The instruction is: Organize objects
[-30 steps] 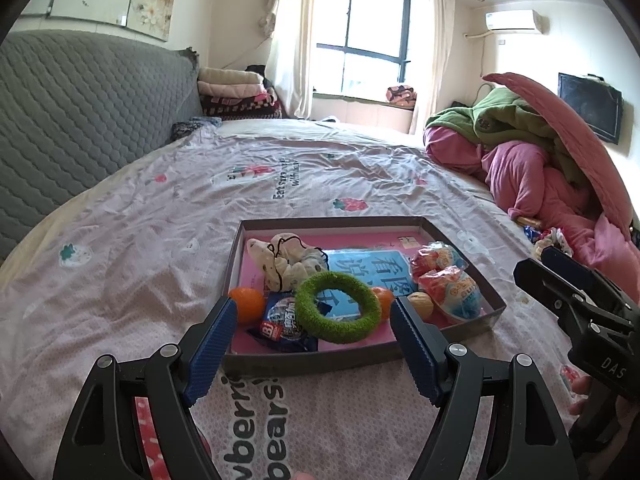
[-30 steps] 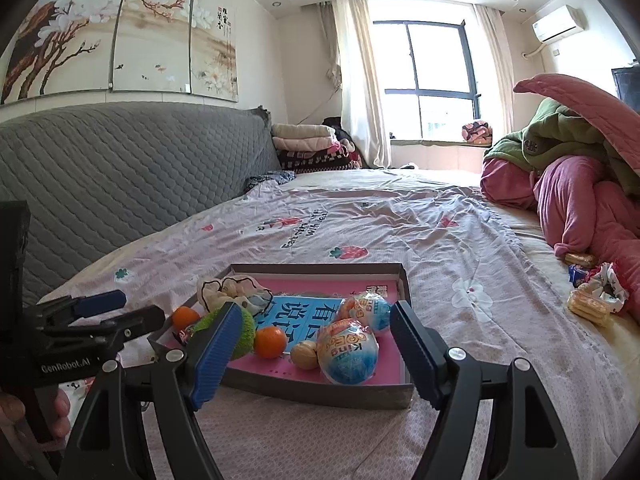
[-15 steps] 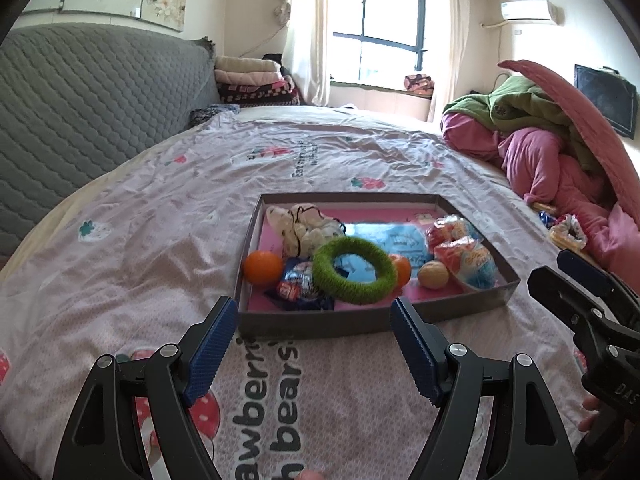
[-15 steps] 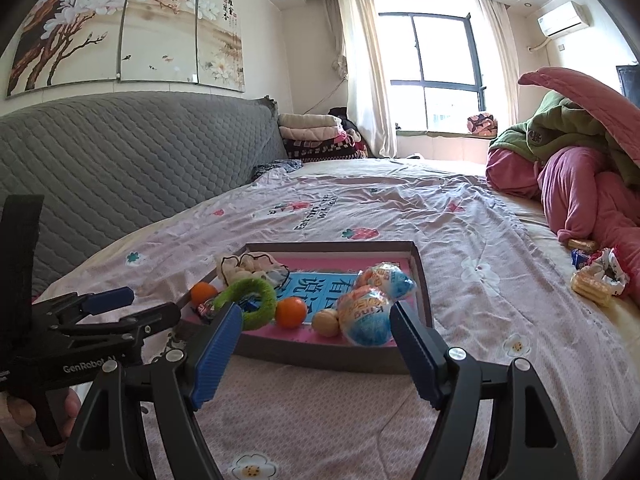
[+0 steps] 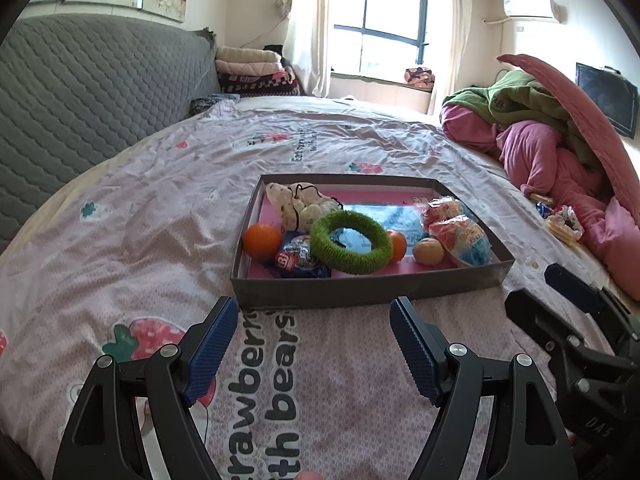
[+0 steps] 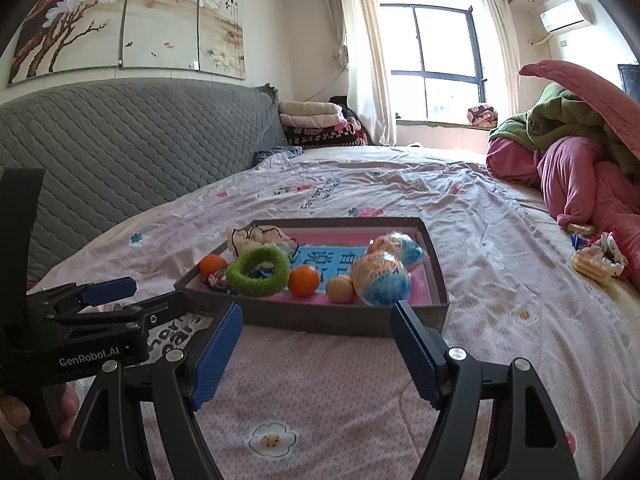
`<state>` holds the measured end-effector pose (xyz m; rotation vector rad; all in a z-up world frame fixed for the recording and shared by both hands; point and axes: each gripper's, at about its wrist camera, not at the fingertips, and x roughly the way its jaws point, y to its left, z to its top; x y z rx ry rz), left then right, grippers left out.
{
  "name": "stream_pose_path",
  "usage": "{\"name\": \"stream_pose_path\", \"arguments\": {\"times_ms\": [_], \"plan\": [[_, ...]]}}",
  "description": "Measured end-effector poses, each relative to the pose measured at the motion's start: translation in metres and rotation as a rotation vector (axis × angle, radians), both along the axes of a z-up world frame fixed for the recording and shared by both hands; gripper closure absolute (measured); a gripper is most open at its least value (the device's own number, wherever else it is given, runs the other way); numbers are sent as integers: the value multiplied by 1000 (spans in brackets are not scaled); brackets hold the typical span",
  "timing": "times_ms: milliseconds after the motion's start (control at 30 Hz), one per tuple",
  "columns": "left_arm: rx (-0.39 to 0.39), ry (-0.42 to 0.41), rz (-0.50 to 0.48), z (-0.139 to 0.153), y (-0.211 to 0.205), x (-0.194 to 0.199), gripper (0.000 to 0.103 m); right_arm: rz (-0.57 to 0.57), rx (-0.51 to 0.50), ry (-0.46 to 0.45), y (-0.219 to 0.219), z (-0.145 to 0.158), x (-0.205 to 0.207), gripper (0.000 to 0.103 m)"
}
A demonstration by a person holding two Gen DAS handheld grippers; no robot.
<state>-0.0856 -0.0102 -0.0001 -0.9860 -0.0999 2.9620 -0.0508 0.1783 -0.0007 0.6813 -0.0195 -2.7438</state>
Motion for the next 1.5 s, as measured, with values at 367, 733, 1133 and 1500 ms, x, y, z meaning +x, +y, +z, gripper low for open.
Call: {"name": "stream_pose_path", "arguments": {"times_ms": [367,733,1133,1500], "plan": [[0,-26,-6,-8,-1,5,24,-12,14,-37,-3,-14,2,27],[23,-75,12,-27,-4,6,24,-42,17,-76,1,-26,1,27],[22,-79,16,-34,-5,8,24,-54,30,-118,1,-39,2,27],[8,-78,3,-37,-2,9,24,-54,56,-127,-3,-45,1,27]]}}
